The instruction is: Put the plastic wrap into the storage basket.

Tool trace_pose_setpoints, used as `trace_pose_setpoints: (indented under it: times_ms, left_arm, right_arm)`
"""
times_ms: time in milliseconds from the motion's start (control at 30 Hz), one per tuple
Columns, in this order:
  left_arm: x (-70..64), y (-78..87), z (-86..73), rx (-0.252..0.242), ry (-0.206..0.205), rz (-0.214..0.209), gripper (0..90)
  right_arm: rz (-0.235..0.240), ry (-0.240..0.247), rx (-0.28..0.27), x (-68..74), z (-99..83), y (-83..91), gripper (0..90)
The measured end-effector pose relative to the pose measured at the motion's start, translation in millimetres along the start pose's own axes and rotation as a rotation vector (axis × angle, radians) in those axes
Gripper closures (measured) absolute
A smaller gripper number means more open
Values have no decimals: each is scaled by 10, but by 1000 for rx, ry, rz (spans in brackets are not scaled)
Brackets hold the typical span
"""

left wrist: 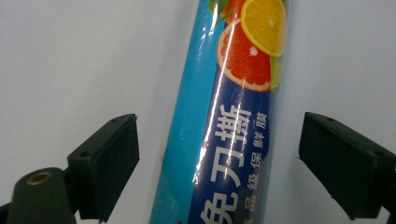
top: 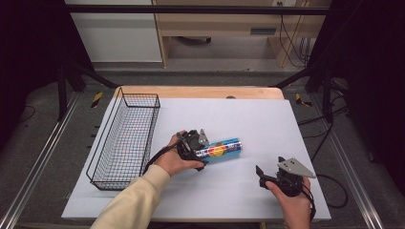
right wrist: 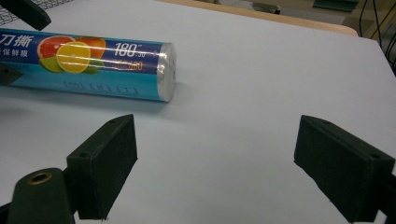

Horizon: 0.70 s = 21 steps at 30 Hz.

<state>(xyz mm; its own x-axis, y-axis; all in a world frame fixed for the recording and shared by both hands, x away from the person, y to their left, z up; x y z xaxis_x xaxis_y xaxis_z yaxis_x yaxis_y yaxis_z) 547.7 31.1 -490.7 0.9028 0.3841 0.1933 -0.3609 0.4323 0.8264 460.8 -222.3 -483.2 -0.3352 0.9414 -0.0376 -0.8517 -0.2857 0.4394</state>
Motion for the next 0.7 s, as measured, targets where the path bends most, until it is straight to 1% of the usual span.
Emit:
trace_pose_setpoints:
  times_ms: [67,133,200,233,367,433,500,700]
  left_arm:
    - [7,-23,-10,7,6,0,128]
    - [28,-63,-33,20,26,-6,147]
    - [27,-76,-42,28,24,-10,162]
    - [18,-97,-52,40,16,-16,162]
    - [11,-127,-45,41,20,-20,180]
    - [10,-134,-45,42,18,-20,204]
    - [9,-149,-50,51,12,-19,204]
    - [18,-161,-71,66,15,-17,212]
  right_arm:
    - [1,-4,3,4,-4,-3,135]
    - [7,-4,9,17,-7,-8,135]
    - [7,2,8,19,-10,-13,135]
    - [8,2,10,21,-12,-14,135]
    - [9,1,10,20,-11,-15,137]
    - [10,0,13,21,-15,-16,136]
    - [10,0,12,21,-14,-15,138]
    - [13,1,15,23,-19,-19,139]
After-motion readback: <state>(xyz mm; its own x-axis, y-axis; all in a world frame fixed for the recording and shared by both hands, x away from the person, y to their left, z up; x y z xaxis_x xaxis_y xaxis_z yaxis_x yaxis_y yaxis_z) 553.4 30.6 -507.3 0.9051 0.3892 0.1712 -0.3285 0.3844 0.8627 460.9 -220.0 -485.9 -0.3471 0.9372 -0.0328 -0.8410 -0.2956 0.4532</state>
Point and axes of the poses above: each handheld gripper's, and its own axes: y roughly backward along the jaws, z roughly out of its top, x roughly to its left, the point moved 7 cm from there along -y, roughly forward along the jaws, and after that the axes turned 1 degree about -x, right-handed, at the moved point
